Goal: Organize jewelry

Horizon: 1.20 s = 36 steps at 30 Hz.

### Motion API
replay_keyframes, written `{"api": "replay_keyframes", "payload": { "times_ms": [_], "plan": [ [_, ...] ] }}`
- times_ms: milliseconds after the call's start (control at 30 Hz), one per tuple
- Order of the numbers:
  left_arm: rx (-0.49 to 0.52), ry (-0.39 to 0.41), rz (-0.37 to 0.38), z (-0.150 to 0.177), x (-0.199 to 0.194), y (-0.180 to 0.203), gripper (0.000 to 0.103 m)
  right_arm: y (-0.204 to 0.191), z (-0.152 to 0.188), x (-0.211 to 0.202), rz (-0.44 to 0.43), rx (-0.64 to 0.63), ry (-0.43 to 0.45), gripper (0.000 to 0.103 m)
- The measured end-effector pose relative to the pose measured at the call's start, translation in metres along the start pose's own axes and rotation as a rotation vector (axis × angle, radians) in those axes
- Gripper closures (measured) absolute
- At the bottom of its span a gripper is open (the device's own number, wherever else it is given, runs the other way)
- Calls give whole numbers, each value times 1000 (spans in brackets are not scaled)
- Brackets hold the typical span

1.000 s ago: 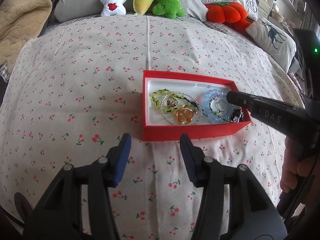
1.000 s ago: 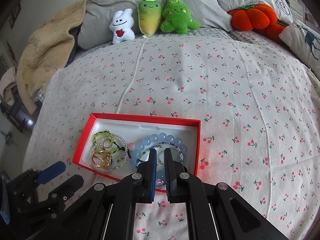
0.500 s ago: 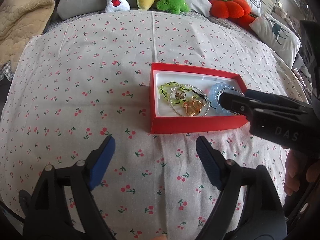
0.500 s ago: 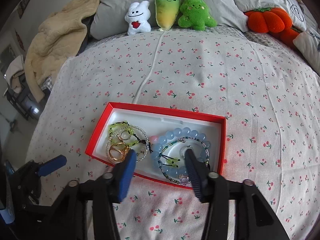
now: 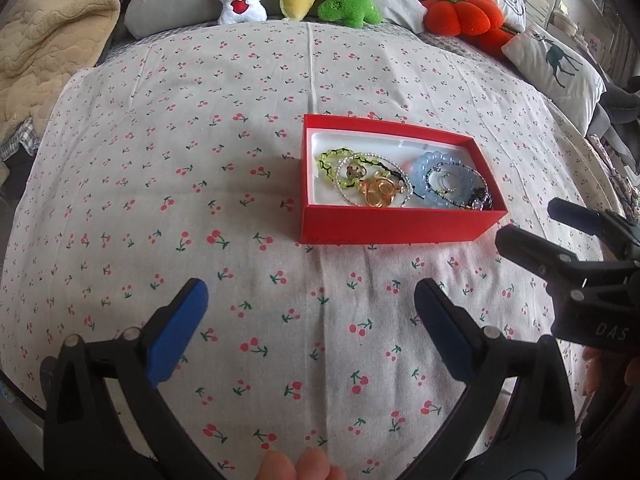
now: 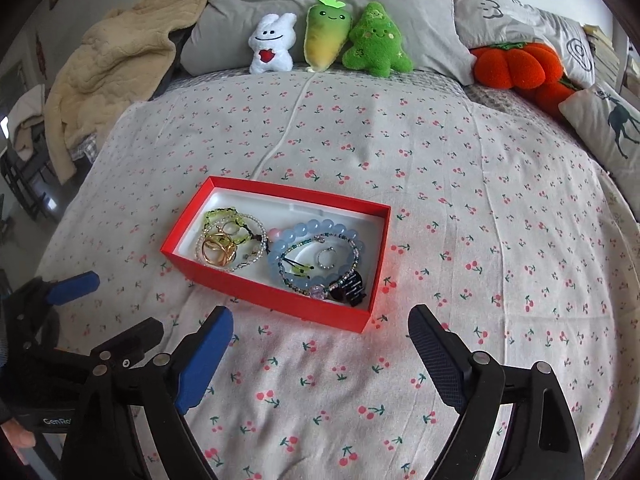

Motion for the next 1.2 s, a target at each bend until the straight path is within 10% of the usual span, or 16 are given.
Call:
{"api": "replay_keyframes", "payload": {
  "times_ms": [300,1200],
  "plan": [
    [-6,2,-46,11,-4,-2,1,29,25,-9,131,78,-55,0],
    [-18,-17,-91,15,3,-6,1,28,51,4,133,148,-135,0]
  ]
}}
Point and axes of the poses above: each gripper's, at about its wrist camera, not at the fingertips, and x roughly the way its jaws point, y to its right, z to its underside, the point moved 10 cm from there along x, roughly the way its jaws point, and after that the axes turned 9 degrees about -z, right-handed, at the moved point
